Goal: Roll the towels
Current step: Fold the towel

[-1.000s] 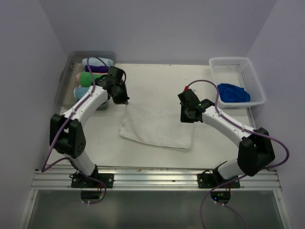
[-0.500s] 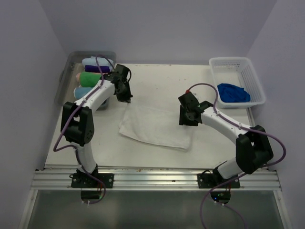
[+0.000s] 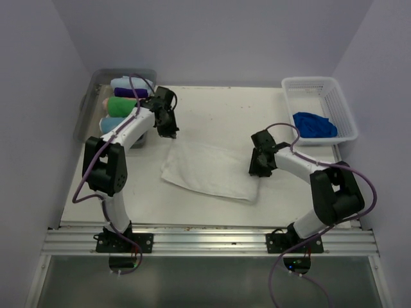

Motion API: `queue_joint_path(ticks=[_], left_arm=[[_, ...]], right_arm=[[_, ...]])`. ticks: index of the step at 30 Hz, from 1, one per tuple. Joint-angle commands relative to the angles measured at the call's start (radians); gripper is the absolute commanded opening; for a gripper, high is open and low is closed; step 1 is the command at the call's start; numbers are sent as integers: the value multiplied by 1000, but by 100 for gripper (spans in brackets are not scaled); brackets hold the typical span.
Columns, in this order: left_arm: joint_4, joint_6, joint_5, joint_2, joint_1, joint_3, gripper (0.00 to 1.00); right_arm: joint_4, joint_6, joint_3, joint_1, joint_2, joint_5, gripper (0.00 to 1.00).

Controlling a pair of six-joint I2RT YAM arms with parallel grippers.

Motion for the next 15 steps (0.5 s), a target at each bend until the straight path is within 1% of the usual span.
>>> queue_joint_path(ticks=[1,3,4,6,7,10,15], left_arm=[[21,19,-2,-59,-3,29,0],[14,17,-2,-70,-6,30,0],[9,17,0,-76,-7,33,0],[0,12,0,-97,-10,44,0],[-2,11,-2,-107,-13,49,0],[-15,9,-6,-114,-18,84,0],[-29,19,-35,-21,-17,151,0]], right_arm=[[102,34,-40,-15,23,-71,33],[102,39,-45,-15,20,-63,21],[97,37,-46,-15,1,-51,11],[79,31,-45,-15,-22,-31,3],[70,22,-39,-15,-34,-20,0],[43,2,-23,-13,-53,11,0],[39,-3,-11,-13,-19,18,0]])
